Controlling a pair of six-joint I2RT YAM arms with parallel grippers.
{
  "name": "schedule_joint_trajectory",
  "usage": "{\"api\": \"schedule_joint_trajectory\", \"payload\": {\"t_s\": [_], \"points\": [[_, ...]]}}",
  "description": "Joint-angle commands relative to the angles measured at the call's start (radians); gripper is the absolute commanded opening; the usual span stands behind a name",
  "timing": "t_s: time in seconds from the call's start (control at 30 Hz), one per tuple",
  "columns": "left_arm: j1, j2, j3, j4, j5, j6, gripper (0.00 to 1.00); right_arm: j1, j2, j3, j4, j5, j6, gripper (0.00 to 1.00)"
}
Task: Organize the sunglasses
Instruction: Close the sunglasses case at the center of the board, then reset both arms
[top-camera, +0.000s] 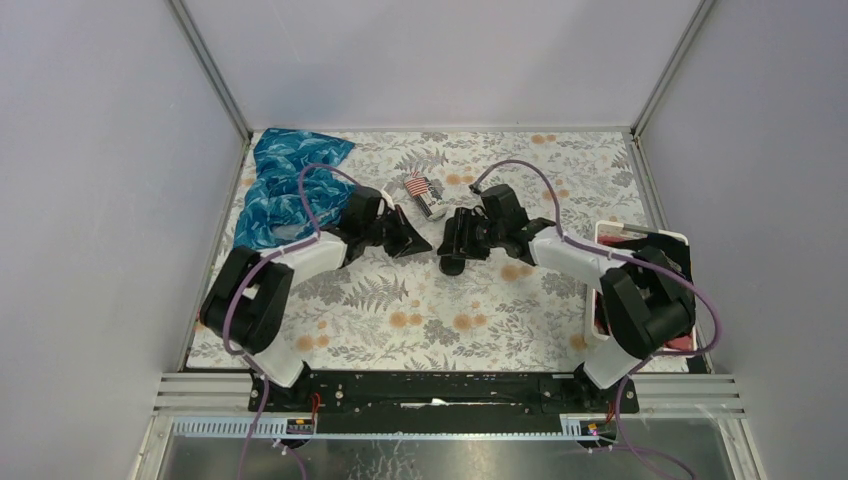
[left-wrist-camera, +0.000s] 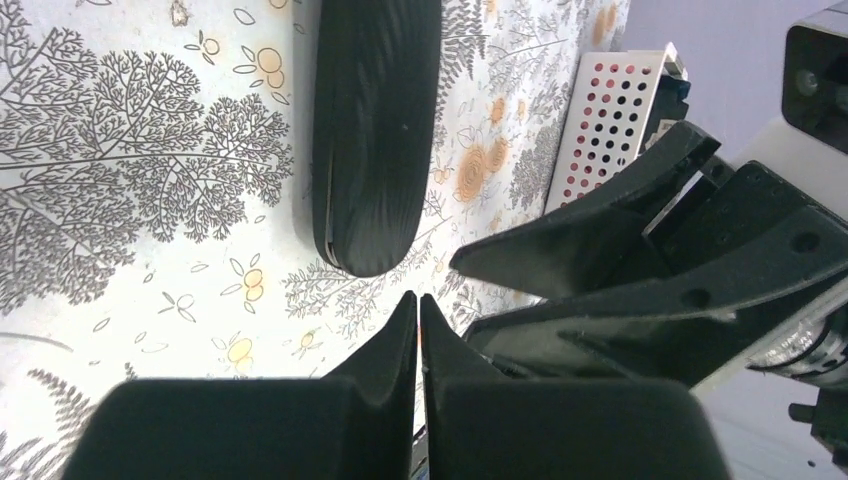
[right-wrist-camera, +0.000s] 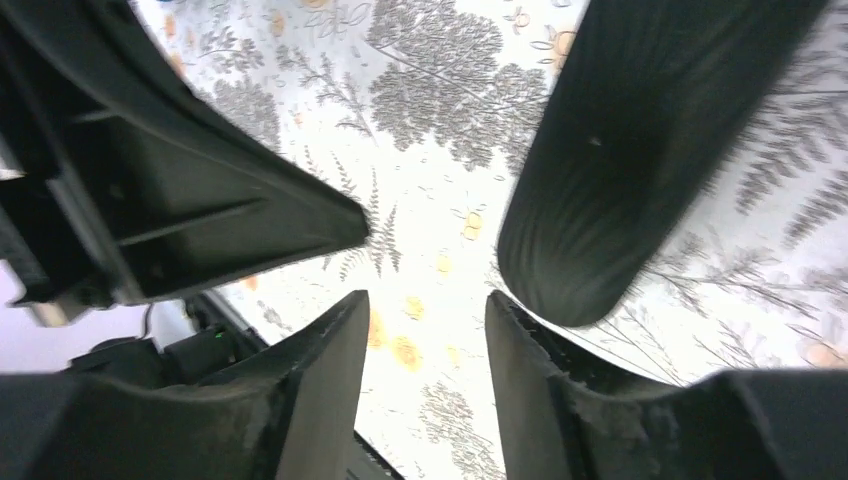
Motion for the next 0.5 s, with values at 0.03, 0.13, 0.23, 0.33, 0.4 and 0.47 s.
{"api": "schedule_joint_trajectory", "payload": {"t_s": [0.03,0.13,0.23,0.33,0.4,0.47], "points": [[0.024,-0.124,-0.02,-0.136,-0.045,0.104,0.08,0.003,-0.166,0.007,-0.213,0.192,-0.11,0.62],[0.026,-0.209,-0.009,-0.223,-0.078,0.155,0.15,-0.001,-0.26,0.015,-0.311,0.3,-0.133,0.68],[0.027,-0.31,0.046,-0.334,-0.112,0.225,0.19,-0.002,-0.353,0.106,-0.458,0.428,-0.175,0.71],[0.028,-0.421,0.12,-0.442,-0.192,0.298,0.25,-0.002,-0.466,0.168,-0.528,0.614,-0.211,0.87],[0.027,-0.478,0.173,-0.497,-0.239,0.345,0.33,-0.002,-0.528,0.193,-0.534,0.722,-0.234,0.95],[0.027,-0.538,0.212,-0.529,-0.285,0.382,0.41,-0.001,-0.586,0.191,-0.514,0.811,-0.249,0.99]]}}
